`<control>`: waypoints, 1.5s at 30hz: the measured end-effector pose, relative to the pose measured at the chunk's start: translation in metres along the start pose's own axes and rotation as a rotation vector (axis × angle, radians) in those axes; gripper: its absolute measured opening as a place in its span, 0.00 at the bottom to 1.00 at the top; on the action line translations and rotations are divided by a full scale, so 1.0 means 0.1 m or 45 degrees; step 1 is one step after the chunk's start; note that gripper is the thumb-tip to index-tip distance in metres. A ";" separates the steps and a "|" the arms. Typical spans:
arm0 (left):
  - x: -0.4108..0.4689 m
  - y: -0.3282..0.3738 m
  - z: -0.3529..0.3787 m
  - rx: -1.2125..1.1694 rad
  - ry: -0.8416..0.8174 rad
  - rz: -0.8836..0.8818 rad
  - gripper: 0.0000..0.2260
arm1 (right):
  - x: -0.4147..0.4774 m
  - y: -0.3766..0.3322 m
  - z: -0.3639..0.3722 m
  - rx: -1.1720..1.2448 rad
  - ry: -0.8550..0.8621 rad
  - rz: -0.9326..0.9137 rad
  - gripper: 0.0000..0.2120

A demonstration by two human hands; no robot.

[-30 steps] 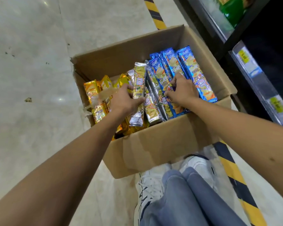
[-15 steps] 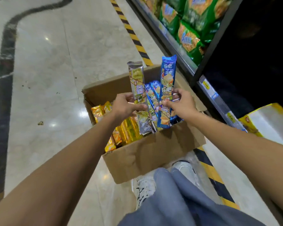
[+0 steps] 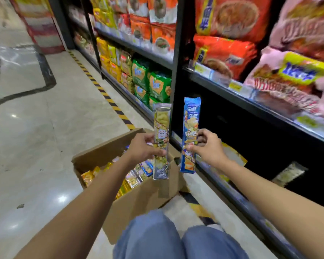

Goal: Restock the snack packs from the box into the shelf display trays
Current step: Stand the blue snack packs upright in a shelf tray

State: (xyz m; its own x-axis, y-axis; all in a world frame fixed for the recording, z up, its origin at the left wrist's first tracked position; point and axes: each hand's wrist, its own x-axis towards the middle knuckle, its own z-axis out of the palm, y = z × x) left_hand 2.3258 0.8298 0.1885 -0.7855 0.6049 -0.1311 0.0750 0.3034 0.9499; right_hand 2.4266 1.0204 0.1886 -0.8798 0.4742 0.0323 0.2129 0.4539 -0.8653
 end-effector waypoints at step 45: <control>1.36 -0.46 4.38 0.358 -0.560 0.152 0.15 | -1.60 3.02 -2.39 0.132 0.609 0.597 0.19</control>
State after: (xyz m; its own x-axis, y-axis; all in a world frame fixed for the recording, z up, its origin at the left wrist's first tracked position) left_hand 2.4843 1.2200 0.0025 -0.4345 0.8803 -0.1906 0.3571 0.3627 0.8608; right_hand 2.7330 1.2619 0.0417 -0.4140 0.8959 -0.1612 0.4636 0.0551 -0.8844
